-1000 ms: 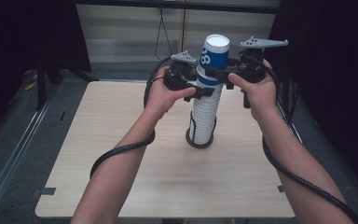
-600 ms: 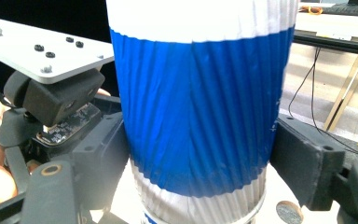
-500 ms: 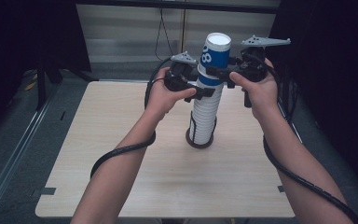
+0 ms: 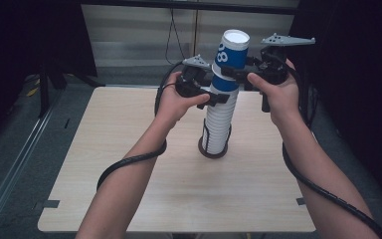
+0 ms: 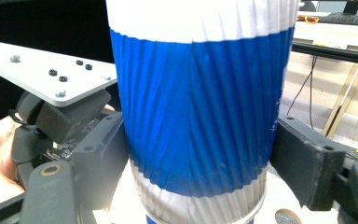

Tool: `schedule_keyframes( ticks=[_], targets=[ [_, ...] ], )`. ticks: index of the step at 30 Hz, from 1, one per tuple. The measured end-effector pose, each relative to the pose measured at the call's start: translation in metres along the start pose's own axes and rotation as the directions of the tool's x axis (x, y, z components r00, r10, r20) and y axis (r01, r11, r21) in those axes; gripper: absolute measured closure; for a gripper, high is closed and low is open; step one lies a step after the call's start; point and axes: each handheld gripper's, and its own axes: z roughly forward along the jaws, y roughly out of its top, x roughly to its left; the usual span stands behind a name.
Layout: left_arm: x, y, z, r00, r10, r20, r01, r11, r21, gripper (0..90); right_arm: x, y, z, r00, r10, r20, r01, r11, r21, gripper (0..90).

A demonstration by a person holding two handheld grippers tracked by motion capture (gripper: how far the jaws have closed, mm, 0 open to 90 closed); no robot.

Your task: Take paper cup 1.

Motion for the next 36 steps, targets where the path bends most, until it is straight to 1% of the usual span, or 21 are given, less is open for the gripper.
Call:
schedule_keyframes(
  ticks=[14, 17, 20, 22, 24, 25, 28, 36],
  targets=[
    [0.001, 0.000, -0.001, 0.9999, -0.010, -0.004, 0.010, 0.9999, 0.006, 18.3, 0.003, 0.016, -0.009, 0.9999, -0.013, 0.008, 0.013, 0.9993, -0.036, 22.7],
    [0.001, 0.000, -0.001, 0.9999, -0.010, -0.004, 0.010, 0.9999, 0.005, 18.3, 0.003, 0.018, -0.010, 0.9999, -0.011, 0.005, 0.011, 0.9993, -0.036, 22.7],
    [0.000, 0.001, -0.001, 0.9999, -0.010, -0.005, 0.010, 0.9999, 0.007, 18.3, 0.004, 0.021, -0.010, 0.9998, -0.019, 0.008, 0.020, 0.9992, -0.034, 22.7],
    [0.000, 0.001, -0.001, 0.9999, -0.011, -0.005, 0.011, 0.9999, 0.007, 18.3, 0.004, 0.022, -0.010, 0.9997, -0.023, 0.002, 0.023, 0.9992, -0.034, 22.7],
    [0.001, 0.001, -0.001, 0.9999, -0.010, -0.005, 0.010, 0.9999, 0.008, 18.3, 0.005, 0.024, -0.011, 0.9995, -0.031, 0.008, 0.031, 0.9990, -0.031, 22.7],
    [0.001, 0.000, -0.001, 0.9999, -0.011, -0.005, 0.011, 0.9999, 0.006, 18.3, 0.006, 0.025, -0.012, 0.9997, -0.023, 0.007, 0.023, 0.9992, -0.033, 22.7],
    [0.001, 0.000, -0.001, 0.9999, -0.014, -0.006, 0.014, 0.9999, 0.003, 18.3, 0.004, 0.026, -0.015, 0.9995, -0.030, 0.008, 0.030, 0.9988, -0.039, 22.6],
    [0.001, 0.000, -0.002, 0.9999, -0.013, -0.011, 0.013, 0.9999, 0.010, 18.3, -0.003, 0.023, -0.026, 0.9998, -0.017, 0.007, 0.018, 0.9986, -0.050, 22.5]
  ],
)
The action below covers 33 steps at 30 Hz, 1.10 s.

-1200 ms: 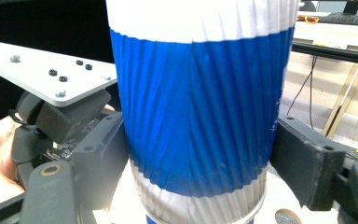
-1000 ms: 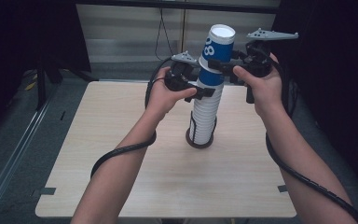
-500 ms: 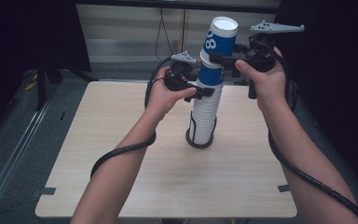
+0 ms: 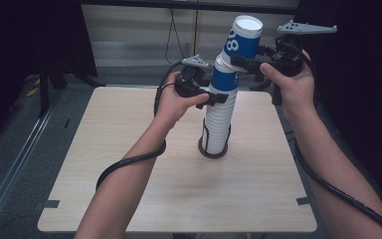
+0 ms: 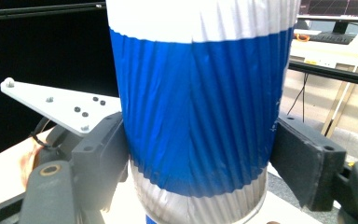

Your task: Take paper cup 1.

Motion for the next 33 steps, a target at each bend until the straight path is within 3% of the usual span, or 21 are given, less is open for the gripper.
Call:
schedule_keyframes(
  ticks=[18, 33],
  targets=[
    [-0.004, 0.000, -0.002, 0.9998, 0.022, 0.004, -0.022, 0.9996, 0.020, 18.5, -0.016, -0.012, -0.044, 0.9993, -0.001, 0.037, 0.001, 0.9999, -0.016, 22.4],
    [-0.004, -0.010, -0.015, 0.9999, 0.003, 0.017, -0.003, 0.9994, 0.034, 15.9, -0.026, -0.044, -0.070, 0.9993, 0.001, 0.038, -0.001, 0.9999, 0.014, 22.4]
  ],
)
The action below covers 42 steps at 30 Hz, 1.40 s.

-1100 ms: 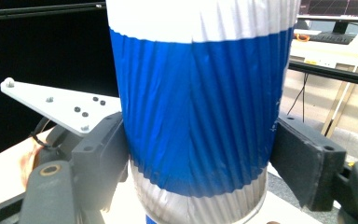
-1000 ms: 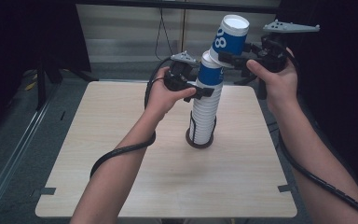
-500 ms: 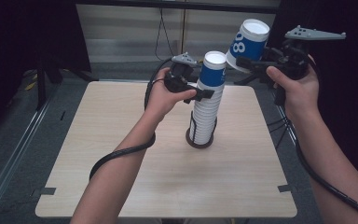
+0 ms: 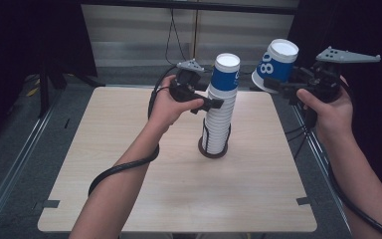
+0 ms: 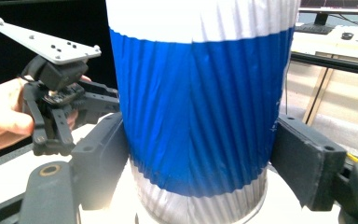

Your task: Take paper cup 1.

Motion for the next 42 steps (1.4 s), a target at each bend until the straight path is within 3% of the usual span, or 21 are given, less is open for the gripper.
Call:
schedule_keyframes(
  ticks=[18, 22, 30, 33, 42],
  targets=[
    [-0.008, -0.023, -0.017, 0.9996, 0.022, 0.018, -0.022, 0.9996, 0.018, 15.8, 0.001, -0.047, -0.001, 0.9984, 0.002, -0.057, 0.001, 0.9980, 0.063, 22.4],
    [-0.011, -0.031, -0.017, 0.9992, 0.019, 0.036, -0.020, 0.9996, 0.021, 15.8, 0.004, -0.058, 0.002, 0.9971, 0.006, -0.076, 0.000, 0.9967, 0.081, 22.5],
    [-0.022, -0.042, -0.017, 0.9964, 0.050, 0.068, -0.053, 0.9977, 0.043, 15.8, 0.010, -0.073, 0.005, 0.9946, -0.003, -0.104, 0.014, 0.9943, 0.106, 22.4],
    [-0.026, -0.045, -0.018, 0.9952, 0.067, 0.071, -0.071, 0.9962, 0.051, 15.8, 0.012, -0.078, 0.006, 0.9934, -0.012, -0.114, 0.025, 0.9925, 0.119, 22.5],
    [-0.031, -0.060, -0.016, 0.9934, 0.059, 0.099, -0.064, 0.9964, 0.055, 15.8, 0.018, -0.096, 0.013, 0.9875, -0.017, -0.157, 0.046, 0.9821, 0.183, 22.5]
  ],
)
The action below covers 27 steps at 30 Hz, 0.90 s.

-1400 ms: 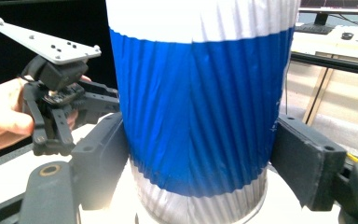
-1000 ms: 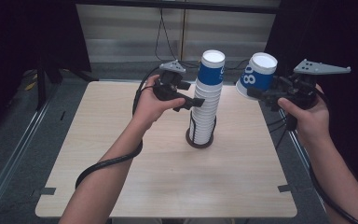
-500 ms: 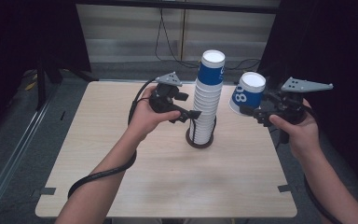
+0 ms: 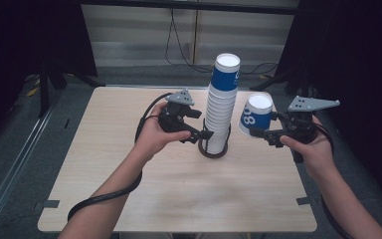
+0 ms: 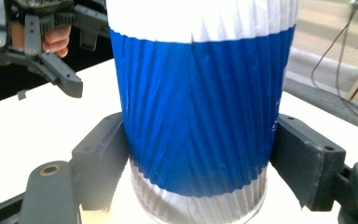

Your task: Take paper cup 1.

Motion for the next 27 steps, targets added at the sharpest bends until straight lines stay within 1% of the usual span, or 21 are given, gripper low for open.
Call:
schedule_keyframes(
  ticks=[1, 5, 11, 13, 14, 16, 22, 25, 27],
  targets=[
    [0.000, -0.002, 0.000, 1.0000, 0.001, 0.000, -0.001, 1.0000, 0.000, 15.8, 0.001, -0.001, 0.001, 1.0000, -0.008, 0.001, 0.008, 0.9999, 0.008, 22.5],
    [-0.002, -0.008, 0.002, 0.9999, -0.009, 0.010, 0.009, 1.0000, 0.000, 15.8, 0.003, -0.007, 0.006, 0.9998, -0.015, -0.012, 0.016, 0.9993, 0.034, 22.4],
    [-0.005, -0.015, 0.004, 0.9999, -0.007, 0.015, 0.006, 0.9999, 0.009, 15.8, 0.005, -0.015, 0.015, 0.9993, -0.030, -0.023, 0.032, 0.9962, 0.081, 22.5],
    [-0.006, -0.016, 0.004, 0.9998, -0.005, 0.018, 0.005, 0.9999, 0.010, 15.8, 0.006, -0.018, 0.019, 0.9988, -0.036, -0.033, 0.039, 0.9946, 0.096, 22.5],
    [-0.006, -0.017, 0.004, 0.9998, -0.002, 0.018, 0.001, 0.9999, 0.015, 15.8, 0.007, -0.019, 0.020, 0.9986, -0.039, -0.036, 0.043, 0.9934, 0.106, 22.5],
    [-0.006, -0.019, 0.005, 0.9998, -0.006, 0.020, 0.006, 0.9999, 0.010, 15.8, 0.008, -0.021, 0.023, 0.9981, -0.045, -0.043, 0.050, 0.9911, 0.124, 22.5],
    [-0.008, -0.026, 0.007, 0.9995, -0.009, 0.029, 0.008, 0.9998, 0.019, 15.8, 0.011, -0.026, 0.031, 0.9950, -0.079, -0.061, 0.089, 0.9795, 0.181, 22.5],
    [-0.009, -0.029, 0.009, 0.9994, -0.012, 0.031, 0.012, 0.9997, 0.021, 15.8, 0.014, -0.028, 0.034, 0.9937, -0.084, -0.074, 0.097, 0.9749, 0.200, 22.4],
    [-0.010, -0.031, 0.010, 0.9994, -0.010, 0.034, 0.009, 0.9997, 0.024, 15.8, 0.015, -0.031, 0.036, 0.9924, -0.090, -0.084, 0.106, 0.9699, 0.219, 22.4]
  ],
)
